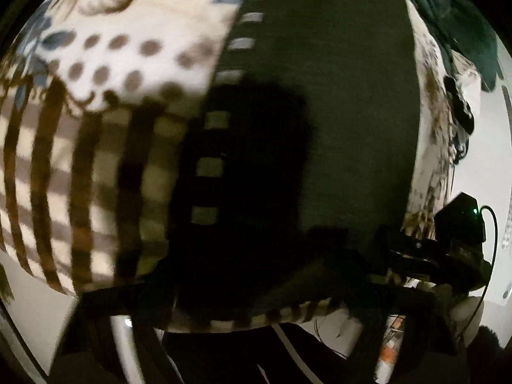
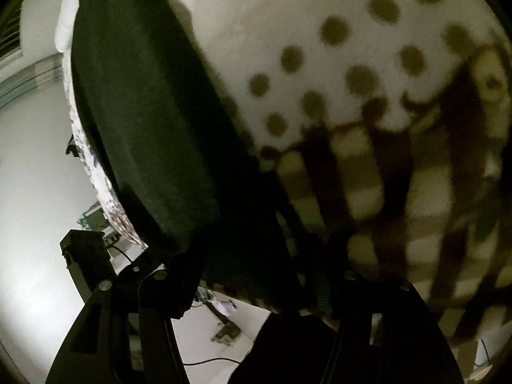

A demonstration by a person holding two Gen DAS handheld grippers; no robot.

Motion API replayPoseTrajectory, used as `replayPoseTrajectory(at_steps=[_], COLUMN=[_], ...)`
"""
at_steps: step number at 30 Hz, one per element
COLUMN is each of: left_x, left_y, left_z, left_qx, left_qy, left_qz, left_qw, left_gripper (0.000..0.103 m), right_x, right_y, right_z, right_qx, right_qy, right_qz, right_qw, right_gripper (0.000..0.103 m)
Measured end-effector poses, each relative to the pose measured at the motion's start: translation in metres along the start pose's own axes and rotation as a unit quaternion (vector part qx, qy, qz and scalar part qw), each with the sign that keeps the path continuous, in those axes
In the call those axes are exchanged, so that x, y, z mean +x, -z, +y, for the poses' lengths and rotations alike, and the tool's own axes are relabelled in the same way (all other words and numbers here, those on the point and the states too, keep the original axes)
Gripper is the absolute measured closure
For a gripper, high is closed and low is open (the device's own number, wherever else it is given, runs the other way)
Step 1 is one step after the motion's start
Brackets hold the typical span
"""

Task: Fold small clothes

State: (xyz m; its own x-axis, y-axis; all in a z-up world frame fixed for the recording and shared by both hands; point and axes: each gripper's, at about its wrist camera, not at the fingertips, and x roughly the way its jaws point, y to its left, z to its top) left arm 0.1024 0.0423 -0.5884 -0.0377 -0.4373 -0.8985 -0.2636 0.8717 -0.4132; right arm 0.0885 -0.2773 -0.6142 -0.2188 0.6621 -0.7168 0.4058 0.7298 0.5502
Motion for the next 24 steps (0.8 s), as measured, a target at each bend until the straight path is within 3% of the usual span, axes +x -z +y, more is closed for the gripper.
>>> replayPoseTrajectory(at_steps=[2, 3, 4, 6, 16, 20, 24], left_x=[-0.001, -0.005, -0.008, -0.014, -0.085, -0.12, -0.146], left_y=[0.002, 0.003, 0.007, 0.01, 0.006, -0.023, -0.08], left_z=[0.0, 0.002, 0.004, 0.008, -0.019, -0.035, -0.056], left_qx=[0.001, -0.007, -0.015, -0.039, -0.024, -0.017, -0.013], left_qy=[-0.005, 0.003, 0.008, 0.028, 0.075, 0.105, 0.141], left_qz=[-0.006, -0.016, -0.02, -0.026, -0.082, -0.12, -0.153], left_qw=[1.0, 0.9998, 0.9996, 0.9985, 0.9935, 0.987, 0.978], left_gripper=[0.089, 0.093, 0.094, 0.094, 0.095, 0.095, 0.095], right_x=[0.009, 0.012, 0.016, 0.018, -0.032, -0.074, -0.111], right_y=[0.002, 0.007, 0.009, 0.011, 0.045, 0.039, 0.003], right_z=[0.009, 0.011, 0.013, 0.014, 0.062, 0.098, 0.152], right_qx=[-0.003, -0.008, -0.009, -0.002, -0.05, -0.079, -0.112], right_qy=[-0.009, -0.007, -0.001, -0.018, -0.051, -0.072, -0.089], right_qz=[-0.003, -0.001, 0.003, 0.0, -0.053, -0.078, -0.117], right_qw=[1.0, 1.0, 1.0, 1.0, 0.996, 0.991, 0.983], right_gripper=[0.048, 0.066, 0.085, 0.089, 0.092, 0.092, 0.092])
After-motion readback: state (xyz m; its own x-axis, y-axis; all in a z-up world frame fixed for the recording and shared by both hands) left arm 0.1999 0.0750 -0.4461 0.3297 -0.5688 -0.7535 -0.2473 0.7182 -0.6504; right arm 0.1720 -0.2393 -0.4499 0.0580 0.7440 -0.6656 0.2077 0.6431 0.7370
